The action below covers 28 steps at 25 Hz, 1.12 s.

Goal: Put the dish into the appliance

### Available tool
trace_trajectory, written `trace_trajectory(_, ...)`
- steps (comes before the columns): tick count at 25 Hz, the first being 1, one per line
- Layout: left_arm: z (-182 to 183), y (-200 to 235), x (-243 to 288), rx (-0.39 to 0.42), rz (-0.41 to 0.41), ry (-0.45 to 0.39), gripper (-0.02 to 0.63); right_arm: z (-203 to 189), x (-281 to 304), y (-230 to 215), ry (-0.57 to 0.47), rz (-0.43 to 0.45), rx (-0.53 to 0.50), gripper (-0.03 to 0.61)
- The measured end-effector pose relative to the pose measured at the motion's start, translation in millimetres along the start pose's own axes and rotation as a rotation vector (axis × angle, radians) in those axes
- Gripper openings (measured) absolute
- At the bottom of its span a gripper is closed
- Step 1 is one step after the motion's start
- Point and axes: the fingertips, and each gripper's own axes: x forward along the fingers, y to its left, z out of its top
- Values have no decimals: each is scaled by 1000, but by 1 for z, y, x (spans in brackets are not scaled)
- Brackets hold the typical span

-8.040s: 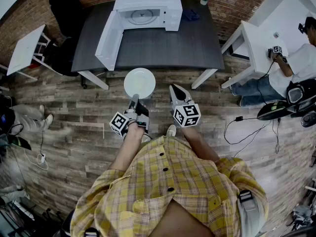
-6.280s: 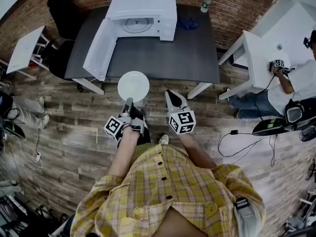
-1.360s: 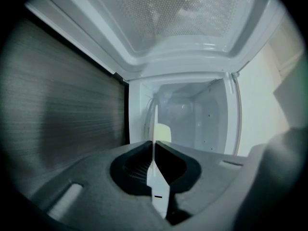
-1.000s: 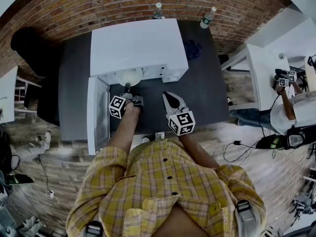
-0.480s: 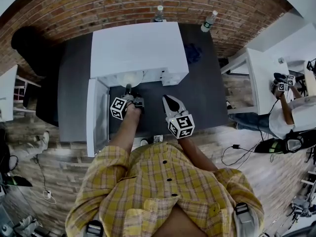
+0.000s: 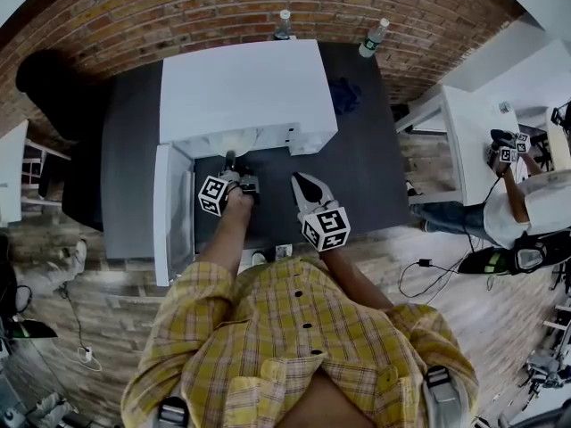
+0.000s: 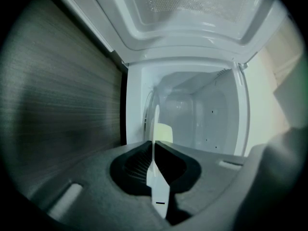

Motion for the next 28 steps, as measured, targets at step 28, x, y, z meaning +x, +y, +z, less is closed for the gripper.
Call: trace_trajectory(28, 1, 0, 10, 18, -1, 8, 47, -3, -3, -7, 0, -3, 3, 3)
